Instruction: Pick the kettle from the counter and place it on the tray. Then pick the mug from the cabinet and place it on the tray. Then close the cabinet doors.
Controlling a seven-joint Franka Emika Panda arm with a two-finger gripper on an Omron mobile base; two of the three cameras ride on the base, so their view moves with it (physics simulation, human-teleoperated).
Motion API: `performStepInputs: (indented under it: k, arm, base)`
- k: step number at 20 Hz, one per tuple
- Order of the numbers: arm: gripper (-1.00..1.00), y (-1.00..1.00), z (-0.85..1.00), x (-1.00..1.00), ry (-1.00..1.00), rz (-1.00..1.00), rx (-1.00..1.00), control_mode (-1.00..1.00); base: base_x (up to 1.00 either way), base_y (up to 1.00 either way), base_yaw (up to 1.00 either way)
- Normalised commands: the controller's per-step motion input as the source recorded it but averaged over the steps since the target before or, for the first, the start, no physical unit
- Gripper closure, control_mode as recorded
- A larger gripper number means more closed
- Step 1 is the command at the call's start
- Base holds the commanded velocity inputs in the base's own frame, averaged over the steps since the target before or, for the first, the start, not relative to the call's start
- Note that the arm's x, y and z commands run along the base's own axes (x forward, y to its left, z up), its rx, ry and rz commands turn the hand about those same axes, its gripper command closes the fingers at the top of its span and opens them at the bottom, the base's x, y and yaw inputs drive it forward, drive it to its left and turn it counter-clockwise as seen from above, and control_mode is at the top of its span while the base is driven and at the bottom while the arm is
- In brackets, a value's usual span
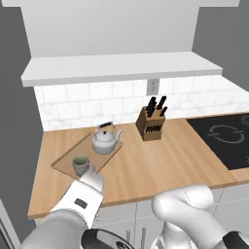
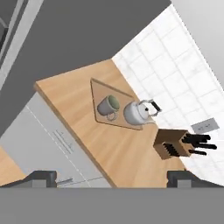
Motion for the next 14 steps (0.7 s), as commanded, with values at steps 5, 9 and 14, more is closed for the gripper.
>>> performStepInputs:
  k: [5, 9, 14]
  arm:
    - [-1.00, 0.27, 0.31, -0.10, -0.26, 0.01, -0.09, -1.00]
    - [-1.00, 0.39, 0.37, 0.00, -0.09, 0.00, -0.11, -1.00]
    - [-1.00, 0.25, 0.23, 0.00, -0.06, 0.00, -0.11, -1.00]
  base:
    - [0.00, 0.00, 0.00]
    - [0.00, 0.00, 0.00]
    - [0.00, 0.00, 0.00]
